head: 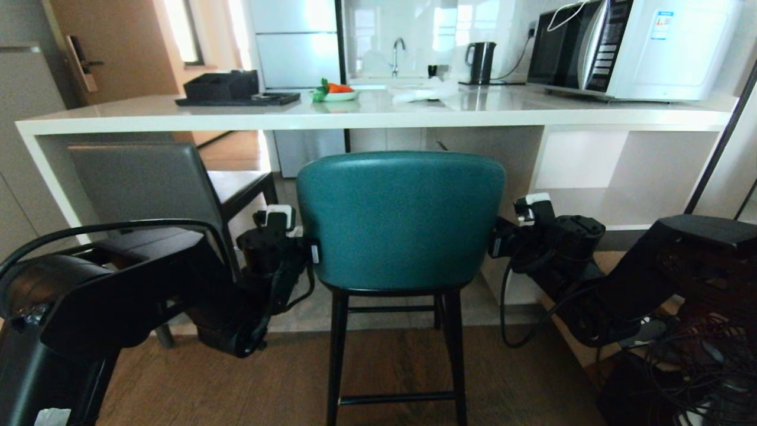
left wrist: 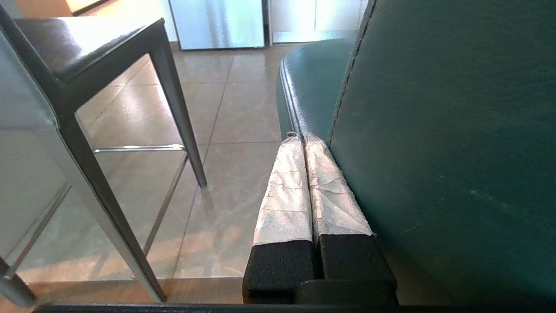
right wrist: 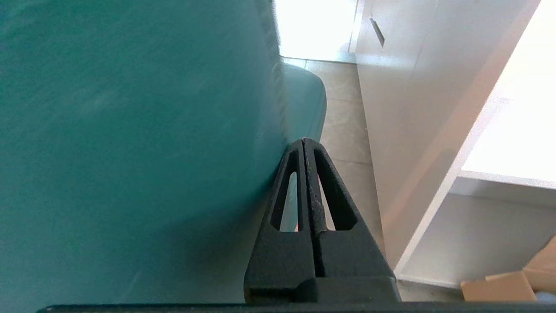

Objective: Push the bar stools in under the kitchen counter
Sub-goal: Push the blue chair back under the dining table

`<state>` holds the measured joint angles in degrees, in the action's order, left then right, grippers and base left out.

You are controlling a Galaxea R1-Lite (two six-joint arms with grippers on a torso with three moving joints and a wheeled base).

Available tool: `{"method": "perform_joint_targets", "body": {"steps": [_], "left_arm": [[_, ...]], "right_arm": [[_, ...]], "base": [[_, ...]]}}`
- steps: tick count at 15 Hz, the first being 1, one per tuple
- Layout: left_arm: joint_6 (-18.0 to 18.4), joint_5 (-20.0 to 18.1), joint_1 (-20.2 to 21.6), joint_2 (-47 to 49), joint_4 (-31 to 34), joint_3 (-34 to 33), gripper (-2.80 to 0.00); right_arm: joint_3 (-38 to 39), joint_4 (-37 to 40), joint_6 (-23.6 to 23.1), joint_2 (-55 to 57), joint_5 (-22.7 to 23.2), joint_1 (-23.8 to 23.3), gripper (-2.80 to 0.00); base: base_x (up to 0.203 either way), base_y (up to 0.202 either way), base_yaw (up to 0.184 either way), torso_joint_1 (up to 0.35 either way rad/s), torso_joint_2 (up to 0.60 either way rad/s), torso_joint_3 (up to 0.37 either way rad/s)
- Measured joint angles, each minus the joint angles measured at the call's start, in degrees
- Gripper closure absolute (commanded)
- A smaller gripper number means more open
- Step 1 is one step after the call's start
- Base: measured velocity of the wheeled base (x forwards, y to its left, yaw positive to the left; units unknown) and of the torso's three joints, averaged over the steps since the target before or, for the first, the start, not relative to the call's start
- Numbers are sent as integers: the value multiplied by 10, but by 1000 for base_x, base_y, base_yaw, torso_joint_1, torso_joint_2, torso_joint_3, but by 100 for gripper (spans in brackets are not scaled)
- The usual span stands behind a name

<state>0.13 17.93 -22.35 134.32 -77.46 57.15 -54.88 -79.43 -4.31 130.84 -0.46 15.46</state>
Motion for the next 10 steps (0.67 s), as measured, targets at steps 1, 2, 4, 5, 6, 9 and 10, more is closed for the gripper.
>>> {"method": "perform_joint_targets", "body": {"steps": [1, 2, 4, 5, 6, 9, 10], "left_arm": [[0, 0, -2, -1, -16, -18, 0], [0, 1, -5, -1, -34, -39, 0], [0, 1, -7, -1, -71, -77, 0], [0, 0, -7, 1, -85, -95, 0], [0, -1, -7, 1, -93, -110, 0], [0, 0, -5, -1, -96, -143, 0], [0, 0, -2, -1, -95, -146, 0]], "right_arm": [[1, -6, 0, 0, 0, -1, 0], [1, -10, 0, 1, 2, -5, 0], [-2, -10, -1, 3, 11, -16, 0], [-11, -9, -2, 6, 14, -20, 0], [-22, -7, -2, 10, 13, -23, 0], [-53, 11, -11, 18, 13, -24, 0], [-66, 17, -20, 22, 13, -22, 0]], "base": [[0, 0, 0, 0, 0, 0], [0, 0, 0, 0, 0, 0], [0, 0, 0, 0, 0, 0], [0, 0, 0, 0, 0, 0], [0, 0, 0, 0, 0, 0], [0, 0, 0, 0, 0, 0], [0, 0, 0, 0, 0, 0]]}}
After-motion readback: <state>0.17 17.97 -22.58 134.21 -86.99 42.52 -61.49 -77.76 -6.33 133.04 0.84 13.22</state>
